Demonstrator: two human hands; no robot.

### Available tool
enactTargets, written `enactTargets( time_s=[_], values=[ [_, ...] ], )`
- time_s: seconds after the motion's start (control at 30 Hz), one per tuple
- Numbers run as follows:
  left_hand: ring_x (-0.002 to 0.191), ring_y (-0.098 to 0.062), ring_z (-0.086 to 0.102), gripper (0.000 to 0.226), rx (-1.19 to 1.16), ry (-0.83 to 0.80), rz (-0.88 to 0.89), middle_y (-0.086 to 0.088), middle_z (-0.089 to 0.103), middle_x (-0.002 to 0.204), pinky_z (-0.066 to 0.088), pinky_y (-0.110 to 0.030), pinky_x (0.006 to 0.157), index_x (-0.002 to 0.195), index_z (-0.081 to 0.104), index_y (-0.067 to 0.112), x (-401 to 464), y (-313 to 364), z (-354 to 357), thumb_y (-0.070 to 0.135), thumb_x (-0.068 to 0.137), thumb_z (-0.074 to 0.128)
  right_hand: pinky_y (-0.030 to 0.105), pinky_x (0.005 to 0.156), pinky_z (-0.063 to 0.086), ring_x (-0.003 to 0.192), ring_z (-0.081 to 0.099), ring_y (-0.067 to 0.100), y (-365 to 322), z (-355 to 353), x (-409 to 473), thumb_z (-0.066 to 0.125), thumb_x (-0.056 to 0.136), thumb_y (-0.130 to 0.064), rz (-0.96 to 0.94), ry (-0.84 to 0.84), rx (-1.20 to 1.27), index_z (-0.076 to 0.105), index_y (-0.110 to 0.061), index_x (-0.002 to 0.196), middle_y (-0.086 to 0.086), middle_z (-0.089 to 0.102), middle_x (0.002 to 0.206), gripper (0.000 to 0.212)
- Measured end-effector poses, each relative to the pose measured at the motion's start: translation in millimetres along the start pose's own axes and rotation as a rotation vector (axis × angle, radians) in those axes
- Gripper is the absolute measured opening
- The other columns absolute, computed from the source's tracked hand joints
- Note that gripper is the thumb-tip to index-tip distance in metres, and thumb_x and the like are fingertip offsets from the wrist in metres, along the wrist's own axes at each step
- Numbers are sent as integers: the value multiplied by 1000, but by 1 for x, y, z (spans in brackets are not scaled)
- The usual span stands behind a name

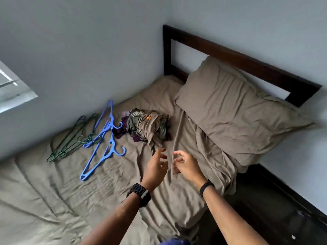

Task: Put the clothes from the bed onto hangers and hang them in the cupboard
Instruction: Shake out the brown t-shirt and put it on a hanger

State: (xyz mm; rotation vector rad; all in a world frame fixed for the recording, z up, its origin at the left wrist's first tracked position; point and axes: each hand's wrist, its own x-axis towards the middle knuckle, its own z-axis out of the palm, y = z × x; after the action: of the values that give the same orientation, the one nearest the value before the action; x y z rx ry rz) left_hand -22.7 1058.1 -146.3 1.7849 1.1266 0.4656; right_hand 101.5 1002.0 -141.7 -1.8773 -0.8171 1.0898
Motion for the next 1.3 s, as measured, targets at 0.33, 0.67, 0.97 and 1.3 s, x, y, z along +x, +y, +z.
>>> enactTargets(
  time_s=[0.33, 0.67, 0.97, 1.3],
  values=[
    [96, -21, 59, 45, 74, 9, 87, -8, 60, 107, 51, -32, 84, 129, 43, 5, 105, -63, 4, 0, 84, 46, 23, 58, 52, 71, 64, 15, 30, 30, 101, 52, 89, 3, 75, -14, 194, 58, -17, 118, 5, 63, 89, 36],
    [112, -23, 45, 38, 276, 21, 129, -7, 49, 111, 30, -15, 89, 116, 60, 6, 219, -180, 7, -2, 82, 45, 42, 81, 56, 85, 65, 22, 102, 119, 231, 45, 91, 0, -63, 43, 170, 62, -25, 107, -2, 65, 87, 34],
    [100, -21, 58, 28, -67, 88, 131, -2, 61, 97, 38, -10, 80, 100, 67, 3, 277, -269, 23, -6, 86, 45, 18, 92, 46, 100, 61, 11, 157, 205, 294, 49, 82, 13, -202, 309, 151, 61, -21, 103, 1, 65, 106, 43],
    [70, -8, 59, 36, -606, -441, 77, 7, 65, 73, 46, -15, 62, 114, 61, 10, 224, -275, -19, -14, 89, 49, 28, 80, 43, 102, 60, 22, 92, 209, 267, 62, 89, -37, 23, 497, 54, 57, -10, 117, 5, 64, 107, 40]
  ],
)
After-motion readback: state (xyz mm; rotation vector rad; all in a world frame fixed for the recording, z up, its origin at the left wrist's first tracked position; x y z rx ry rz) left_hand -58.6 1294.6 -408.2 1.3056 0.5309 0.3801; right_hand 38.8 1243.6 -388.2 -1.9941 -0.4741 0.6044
